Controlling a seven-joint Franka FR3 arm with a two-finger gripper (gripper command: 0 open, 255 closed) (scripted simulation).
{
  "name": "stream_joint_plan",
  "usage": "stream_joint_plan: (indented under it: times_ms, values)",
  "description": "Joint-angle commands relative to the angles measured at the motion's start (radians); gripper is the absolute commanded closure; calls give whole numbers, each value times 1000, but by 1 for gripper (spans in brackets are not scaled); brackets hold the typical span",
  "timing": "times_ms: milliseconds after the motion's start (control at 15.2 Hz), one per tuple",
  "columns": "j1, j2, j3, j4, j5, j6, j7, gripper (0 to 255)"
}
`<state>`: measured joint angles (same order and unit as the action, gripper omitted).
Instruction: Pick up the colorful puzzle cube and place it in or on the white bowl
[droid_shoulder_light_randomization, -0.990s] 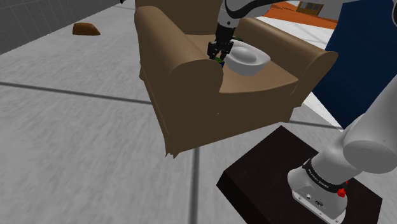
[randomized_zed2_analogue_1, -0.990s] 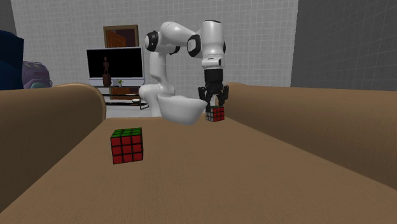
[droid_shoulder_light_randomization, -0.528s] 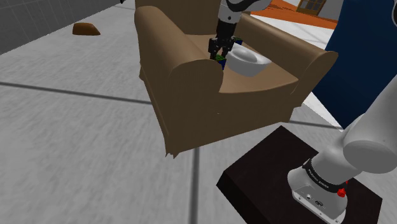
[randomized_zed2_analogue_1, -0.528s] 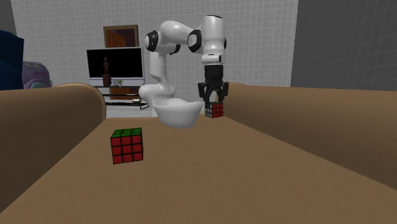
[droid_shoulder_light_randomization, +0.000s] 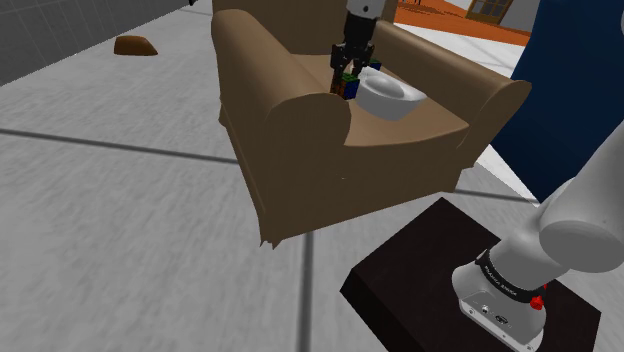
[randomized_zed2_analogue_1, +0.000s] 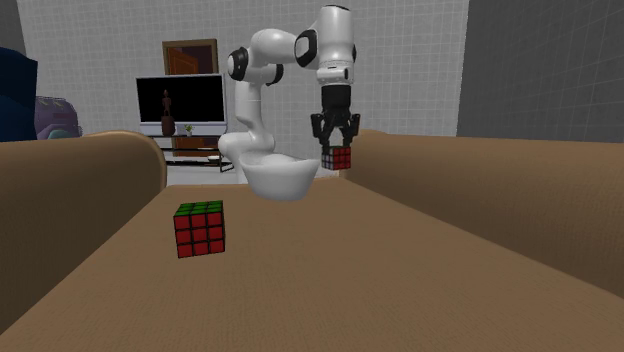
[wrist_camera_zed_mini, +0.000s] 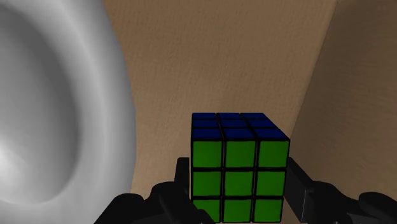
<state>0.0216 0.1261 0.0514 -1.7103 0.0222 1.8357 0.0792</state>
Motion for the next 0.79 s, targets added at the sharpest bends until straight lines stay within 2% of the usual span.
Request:
stream_joint_plan:
  times_ms: [0, 726]
  values:
    - [-1, 3, -1, 33, 0, -31, -1, 255]
    - [-1, 13, -1, 195, -1, -183, 3, 255]
